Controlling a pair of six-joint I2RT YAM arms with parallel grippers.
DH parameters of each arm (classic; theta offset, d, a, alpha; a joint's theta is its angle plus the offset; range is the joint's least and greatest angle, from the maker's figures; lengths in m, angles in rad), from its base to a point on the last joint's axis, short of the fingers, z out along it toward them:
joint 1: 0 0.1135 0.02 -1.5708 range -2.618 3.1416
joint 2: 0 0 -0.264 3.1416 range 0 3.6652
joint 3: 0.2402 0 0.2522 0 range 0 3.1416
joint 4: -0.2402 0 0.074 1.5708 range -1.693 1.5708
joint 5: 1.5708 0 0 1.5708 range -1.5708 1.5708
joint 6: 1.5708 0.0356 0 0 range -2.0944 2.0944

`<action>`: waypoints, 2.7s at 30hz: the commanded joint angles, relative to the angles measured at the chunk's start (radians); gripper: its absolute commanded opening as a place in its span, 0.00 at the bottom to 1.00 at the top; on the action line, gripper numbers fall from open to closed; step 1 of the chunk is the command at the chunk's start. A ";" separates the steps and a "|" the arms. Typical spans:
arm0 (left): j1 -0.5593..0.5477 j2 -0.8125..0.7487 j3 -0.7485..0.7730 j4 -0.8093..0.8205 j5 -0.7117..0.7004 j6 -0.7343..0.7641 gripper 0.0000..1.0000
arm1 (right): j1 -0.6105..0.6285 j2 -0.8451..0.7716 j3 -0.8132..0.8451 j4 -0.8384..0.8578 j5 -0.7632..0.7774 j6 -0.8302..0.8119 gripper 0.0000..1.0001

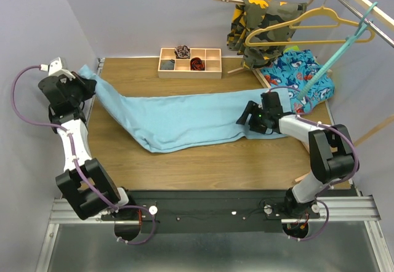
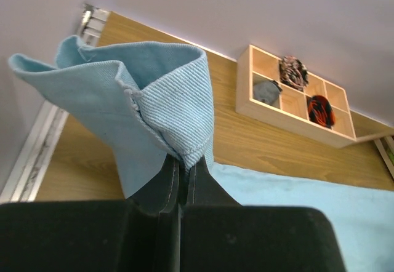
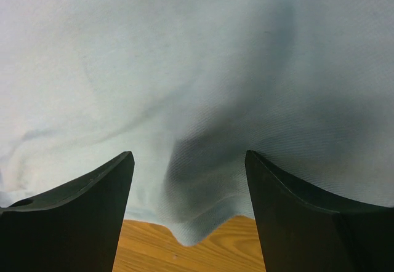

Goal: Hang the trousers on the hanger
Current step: Fold the trousers at the center of the board.

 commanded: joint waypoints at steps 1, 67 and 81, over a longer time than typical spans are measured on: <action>-0.079 -0.031 0.046 0.065 0.090 0.064 0.00 | 0.096 0.143 0.026 -0.124 -0.046 0.063 0.81; -1.416 0.092 -0.165 0.132 -0.710 0.144 0.00 | 0.150 -0.013 0.081 0.020 -0.451 0.591 1.00; -1.436 0.038 -0.238 0.281 -0.527 0.176 0.07 | 0.168 0.143 0.242 0.020 -0.483 0.482 0.54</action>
